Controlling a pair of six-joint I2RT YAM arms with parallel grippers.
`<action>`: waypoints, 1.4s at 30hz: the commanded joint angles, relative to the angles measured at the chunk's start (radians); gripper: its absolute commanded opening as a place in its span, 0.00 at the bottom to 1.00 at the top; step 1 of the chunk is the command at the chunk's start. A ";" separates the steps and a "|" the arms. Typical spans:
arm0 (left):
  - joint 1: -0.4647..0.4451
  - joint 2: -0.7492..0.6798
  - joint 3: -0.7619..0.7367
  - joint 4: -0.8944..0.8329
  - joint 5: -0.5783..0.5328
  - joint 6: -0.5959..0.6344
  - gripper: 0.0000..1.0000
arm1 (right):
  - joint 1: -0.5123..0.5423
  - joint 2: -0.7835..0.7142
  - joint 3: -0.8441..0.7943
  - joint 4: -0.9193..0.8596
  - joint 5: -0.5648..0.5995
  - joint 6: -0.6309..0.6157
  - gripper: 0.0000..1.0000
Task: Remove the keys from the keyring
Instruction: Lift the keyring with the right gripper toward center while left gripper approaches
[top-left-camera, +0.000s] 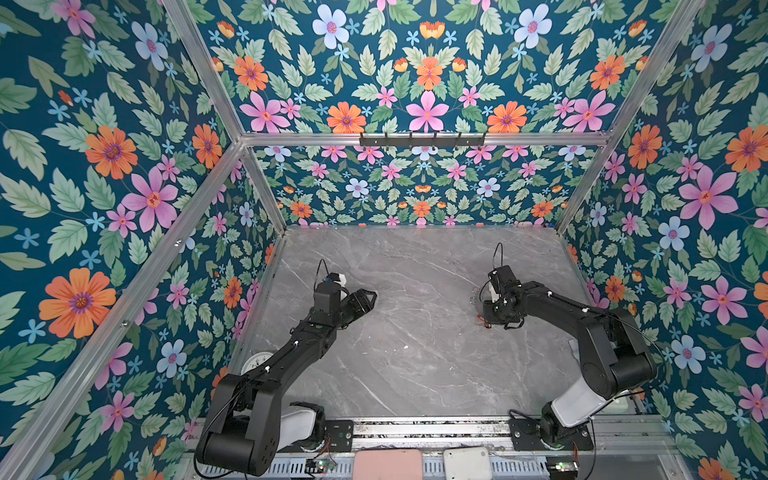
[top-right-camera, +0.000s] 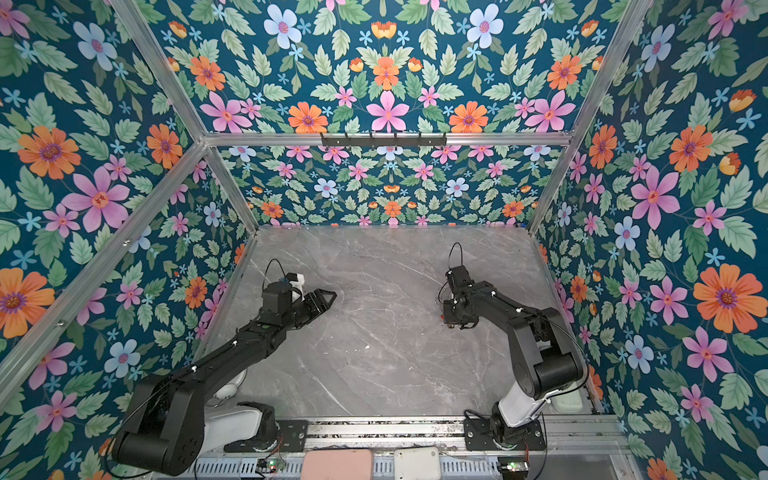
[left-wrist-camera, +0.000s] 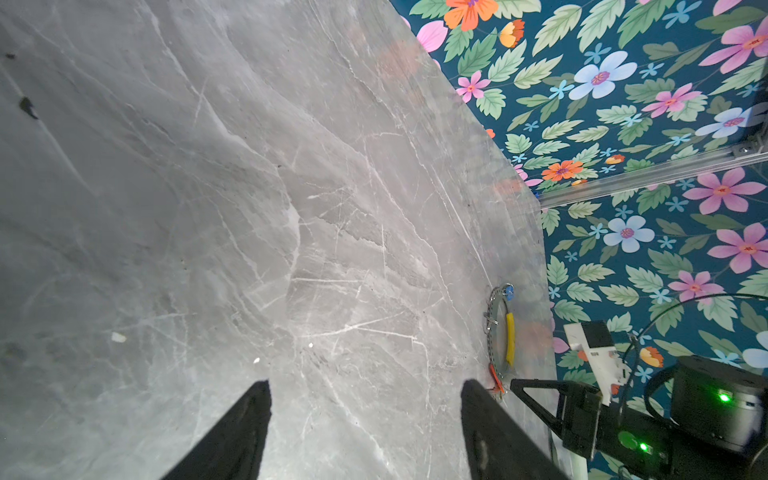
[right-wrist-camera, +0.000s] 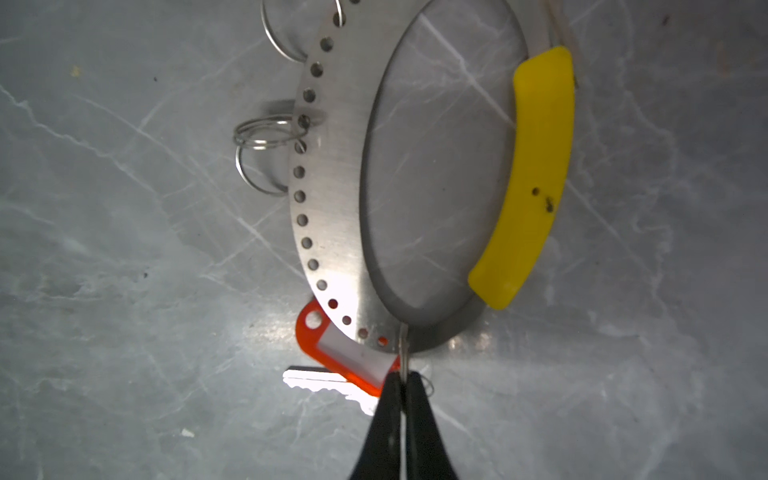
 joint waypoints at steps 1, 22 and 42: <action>-0.003 -0.008 0.007 0.009 0.002 0.011 0.76 | 0.010 -0.012 0.001 0.002 0.013 -0.013 0.00; -0.174 -0.248 0.050 -0.056 -0.190 0.121 0.92 | 0.180 -0.365 -0.050 0.134 -0.042 -0.108 0.00; -0.206 -0.274 0.042 0.348 0.397 0.098 0.55 | 0.192 -0.558 -0.050 0.349 -0.876 -0.104 0.00</action>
